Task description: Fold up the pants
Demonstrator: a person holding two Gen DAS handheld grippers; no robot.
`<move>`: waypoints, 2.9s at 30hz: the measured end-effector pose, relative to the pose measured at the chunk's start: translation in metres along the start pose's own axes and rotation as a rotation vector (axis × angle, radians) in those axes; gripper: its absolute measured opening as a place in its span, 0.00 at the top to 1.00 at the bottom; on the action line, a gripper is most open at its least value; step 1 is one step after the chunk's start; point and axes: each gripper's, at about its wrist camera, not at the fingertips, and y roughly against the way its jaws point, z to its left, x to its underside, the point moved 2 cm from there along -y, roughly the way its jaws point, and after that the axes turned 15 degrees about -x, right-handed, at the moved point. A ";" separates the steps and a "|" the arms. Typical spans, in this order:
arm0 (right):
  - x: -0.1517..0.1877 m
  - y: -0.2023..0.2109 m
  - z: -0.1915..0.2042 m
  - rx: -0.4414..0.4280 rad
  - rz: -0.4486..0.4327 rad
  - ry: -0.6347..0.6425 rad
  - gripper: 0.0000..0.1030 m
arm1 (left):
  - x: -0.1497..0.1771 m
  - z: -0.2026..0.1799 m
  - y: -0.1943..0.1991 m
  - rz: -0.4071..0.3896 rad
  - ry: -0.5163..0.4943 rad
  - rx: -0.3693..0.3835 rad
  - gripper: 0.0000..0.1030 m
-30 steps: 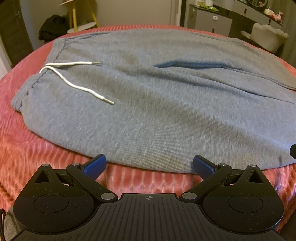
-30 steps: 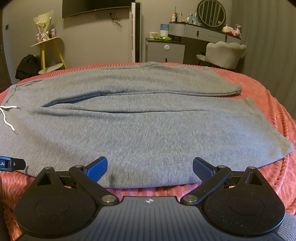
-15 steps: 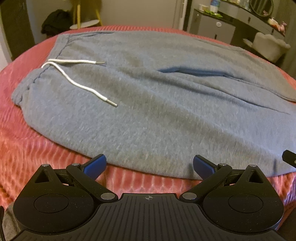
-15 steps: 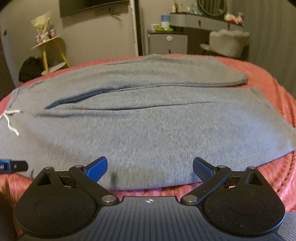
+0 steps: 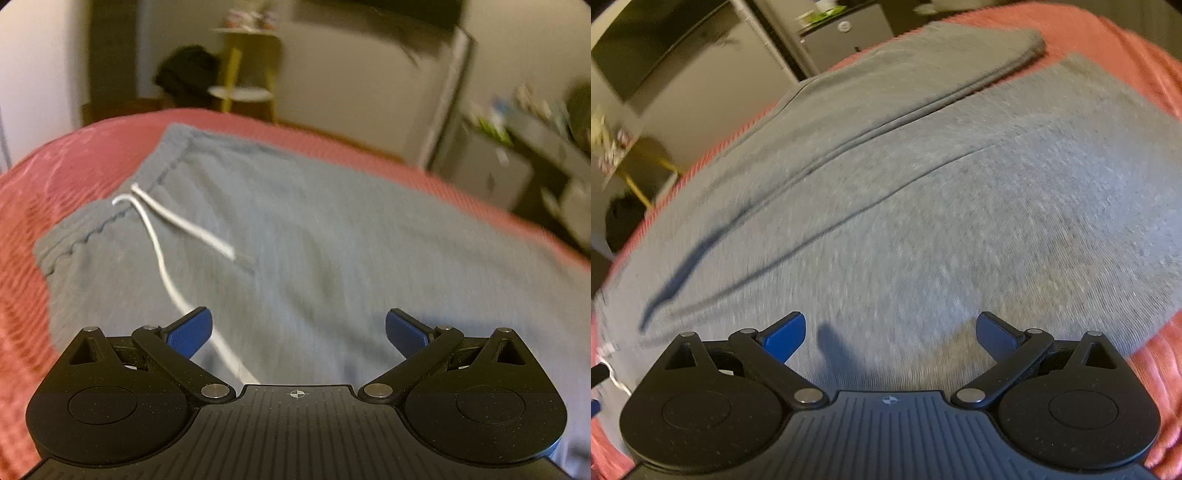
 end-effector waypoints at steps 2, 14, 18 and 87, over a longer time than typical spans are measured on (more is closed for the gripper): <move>-0.020 -0.009 0.005 0.014 0.146 0.014 0.04 | -0.005 0.003 -0.026 -0.034 0.039 -0.063 0.00; -0.265 -0.114 0.010 0.032 -0.130 -0.190 0.21 | 0.008 0.011 -0.093 -0.097 -0.022 -0.249 0.00; -0.308 -0.161 0.005 0.126 -0.193 -0.297 0.21 | 0.012 0.010 -0.097 -0.117 -0.008 -0.237 0.00; -0.006 0.113 -0.132 -0.003 -0.481 -0.408 0.90 | 0.036 0.146 -0.045 0.417 0.365 0.296 0.88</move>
